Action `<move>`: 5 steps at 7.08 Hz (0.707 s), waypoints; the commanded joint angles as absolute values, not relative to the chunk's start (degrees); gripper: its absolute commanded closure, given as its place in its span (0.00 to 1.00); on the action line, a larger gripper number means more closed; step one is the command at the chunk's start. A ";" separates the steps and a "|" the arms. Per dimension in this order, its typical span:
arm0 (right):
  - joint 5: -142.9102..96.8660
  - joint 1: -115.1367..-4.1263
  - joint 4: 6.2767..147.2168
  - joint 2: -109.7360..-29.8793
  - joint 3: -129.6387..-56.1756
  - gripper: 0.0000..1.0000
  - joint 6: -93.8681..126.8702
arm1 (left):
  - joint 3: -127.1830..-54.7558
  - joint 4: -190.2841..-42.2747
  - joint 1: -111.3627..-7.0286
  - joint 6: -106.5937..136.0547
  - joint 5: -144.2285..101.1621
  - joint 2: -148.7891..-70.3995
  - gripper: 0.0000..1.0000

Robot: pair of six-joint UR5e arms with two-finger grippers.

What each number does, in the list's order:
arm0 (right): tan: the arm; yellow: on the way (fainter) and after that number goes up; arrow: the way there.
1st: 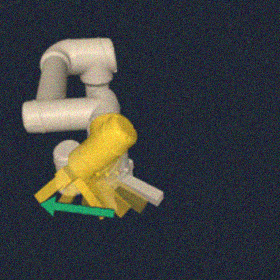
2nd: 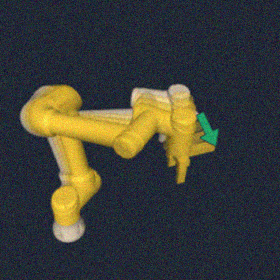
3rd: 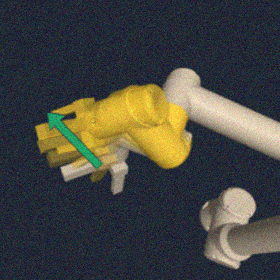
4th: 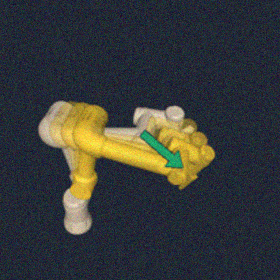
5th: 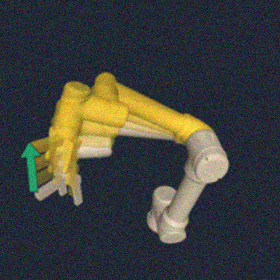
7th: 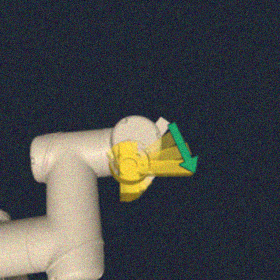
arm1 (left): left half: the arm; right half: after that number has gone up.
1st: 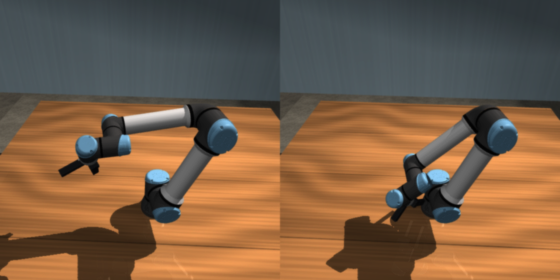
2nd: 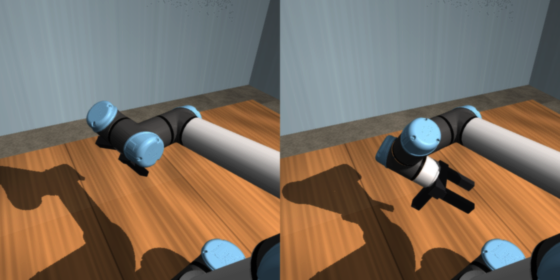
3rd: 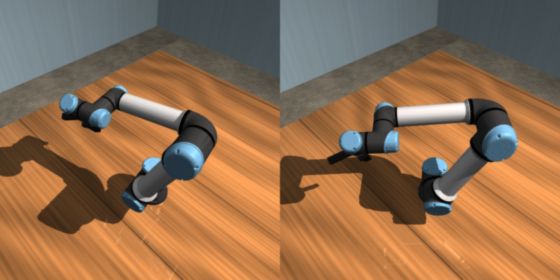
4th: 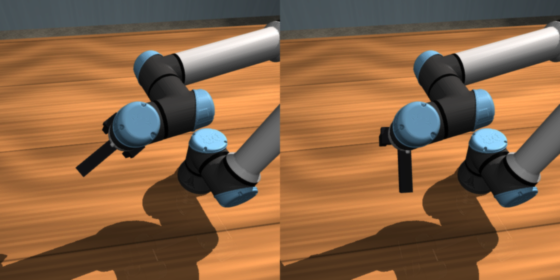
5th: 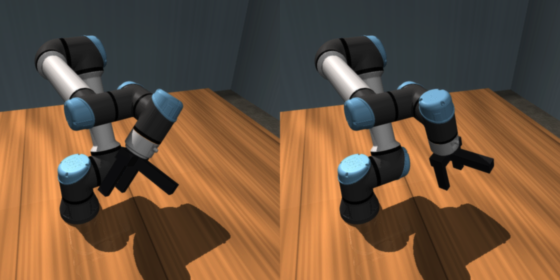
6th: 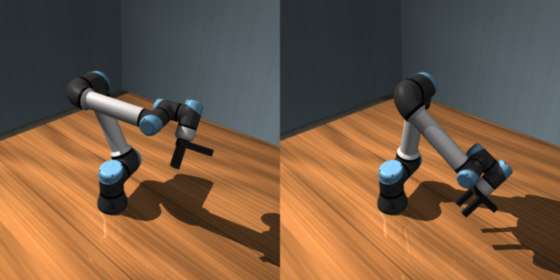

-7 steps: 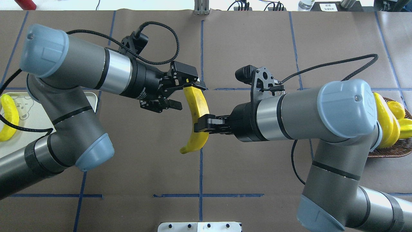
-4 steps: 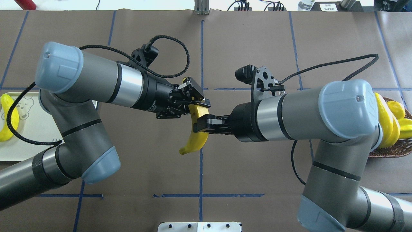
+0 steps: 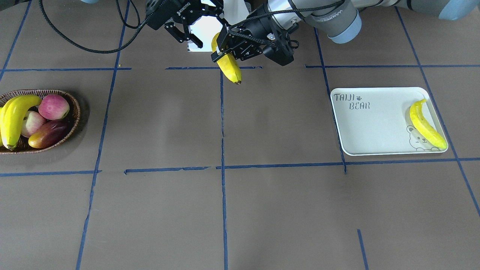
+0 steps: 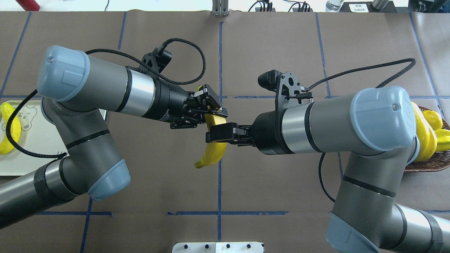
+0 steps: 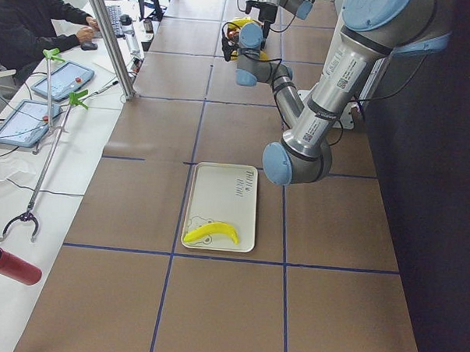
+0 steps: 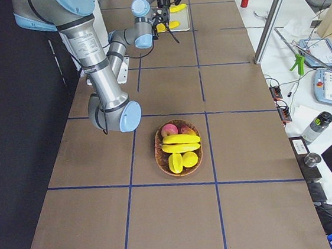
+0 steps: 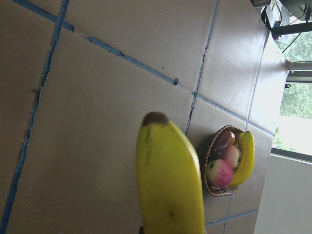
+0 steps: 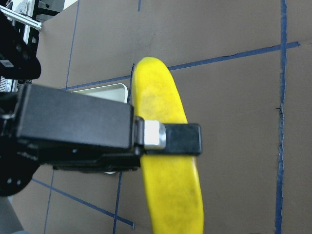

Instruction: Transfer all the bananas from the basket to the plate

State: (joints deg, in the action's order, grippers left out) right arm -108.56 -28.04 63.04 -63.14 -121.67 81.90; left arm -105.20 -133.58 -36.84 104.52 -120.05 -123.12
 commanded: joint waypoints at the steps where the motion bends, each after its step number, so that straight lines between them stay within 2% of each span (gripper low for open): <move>1: -108.89 -28.82 63.28 -64.07 -124.61 0.00 81.91 | -105.12 -125.23 -41.99 103.98 -120.15 -120.77 1.00; 3: -108.98 -28.92 63.28 -67.40 -128.04 0.00 81.91 | -105.55 -107.64 -46.30 88.34 -119.97 -118.32 1.00; 5: -108.63 -29.70 63.37 -68.81 -128.58 0.00 81.91 | -106.08 -105.91 -50.69 81.33 -119.79 -108.16 1.00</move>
State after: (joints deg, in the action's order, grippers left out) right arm -108.77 -29.17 63.34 -67.94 -128.18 81.91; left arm -105.70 -107.51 -47.92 86.19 -119.86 -113.71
